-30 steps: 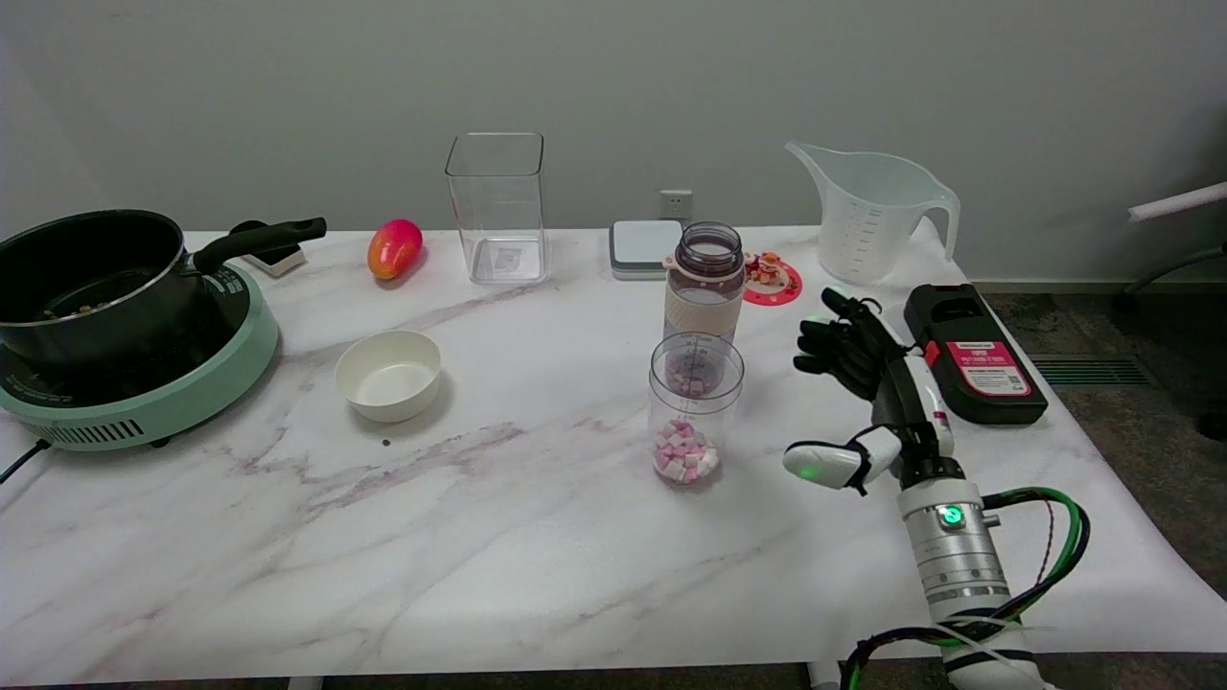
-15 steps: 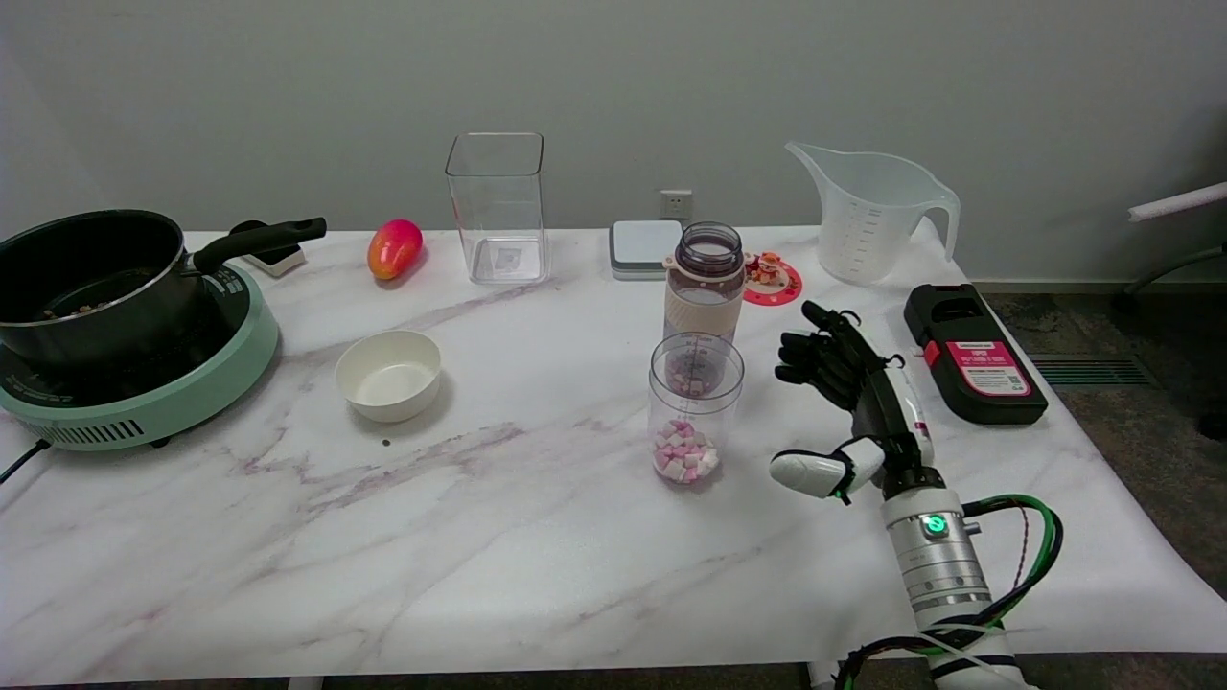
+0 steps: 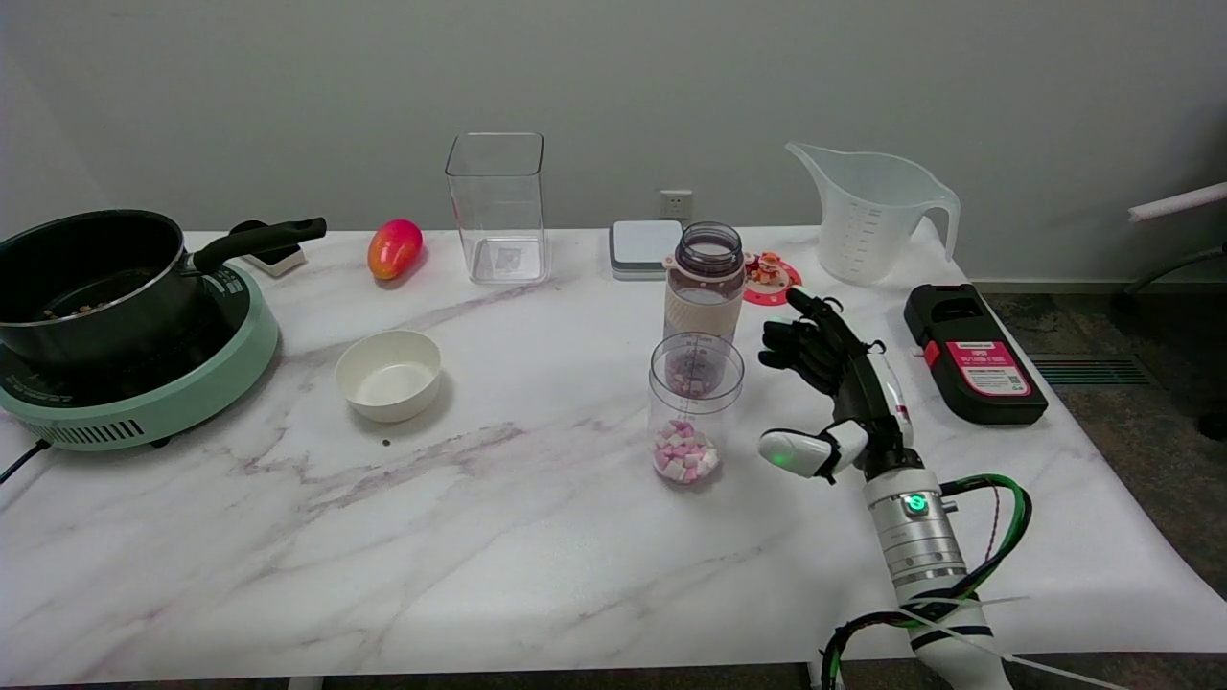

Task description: Pick up the measuring cup.

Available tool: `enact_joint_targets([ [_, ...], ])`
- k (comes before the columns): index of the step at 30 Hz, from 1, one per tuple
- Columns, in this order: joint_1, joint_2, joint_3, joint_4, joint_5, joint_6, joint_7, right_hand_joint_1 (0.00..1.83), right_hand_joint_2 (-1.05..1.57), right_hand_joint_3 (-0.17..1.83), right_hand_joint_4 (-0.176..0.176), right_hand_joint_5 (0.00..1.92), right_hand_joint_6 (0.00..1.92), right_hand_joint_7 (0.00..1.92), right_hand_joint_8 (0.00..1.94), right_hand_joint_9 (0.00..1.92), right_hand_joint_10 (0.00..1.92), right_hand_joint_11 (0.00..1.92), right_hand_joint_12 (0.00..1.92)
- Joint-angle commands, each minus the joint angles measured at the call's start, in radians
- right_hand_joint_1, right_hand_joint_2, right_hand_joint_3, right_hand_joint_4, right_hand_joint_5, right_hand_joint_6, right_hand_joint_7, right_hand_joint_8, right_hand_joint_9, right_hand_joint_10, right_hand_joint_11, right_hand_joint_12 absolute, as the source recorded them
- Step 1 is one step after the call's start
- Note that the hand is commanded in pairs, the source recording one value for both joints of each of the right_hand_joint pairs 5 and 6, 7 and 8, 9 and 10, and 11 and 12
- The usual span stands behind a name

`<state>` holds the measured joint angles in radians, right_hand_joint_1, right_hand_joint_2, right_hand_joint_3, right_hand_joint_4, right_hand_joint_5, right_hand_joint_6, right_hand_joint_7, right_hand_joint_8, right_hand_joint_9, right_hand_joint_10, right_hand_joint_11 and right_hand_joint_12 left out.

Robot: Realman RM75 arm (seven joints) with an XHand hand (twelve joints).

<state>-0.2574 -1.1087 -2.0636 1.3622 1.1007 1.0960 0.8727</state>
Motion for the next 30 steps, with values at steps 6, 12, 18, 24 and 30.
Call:
enact_joint_targets([
  [6,0.069,-0.021,-0.005,-0.106,-0.028,-0.064,0.14,1.09,-0.45,0.8,0.0,0.37,0.37,0.63,0.63,0.6,0.6,0.63,0.63],
  [12,0.073,-0.028,-0.005,-0.109,-0.047,-0.077,0.14,1.1,-0.44,0.86,0.0,0.41,0.41,0.65,0.65,0.61,0.61,0.63,0.63],
  [18,0.073,-0.045,-0.005,-0.111,-0.093,-0.097,0.14,1.11,-0.43,0.9,0.0,0.43,0.43,0.65,0.65,0.61,0.61,0.63,0.63],
  [24,0.073,-0.066,-0.006,-0.116,-0.124,-0.101,0.14,1.11,-0.42,0.91,0.0,0.45,0.45,0.66,0.66,0.62,0.62,0.63,0.63],
  [30,0.049,-0.078,-0.008,-0.097,-0.153,-0.08,0.14,1.11,-0.37,0.9,0.0,0.51,0.51,0.67,0.67,0.62,0.62,0.64,0.64],
])
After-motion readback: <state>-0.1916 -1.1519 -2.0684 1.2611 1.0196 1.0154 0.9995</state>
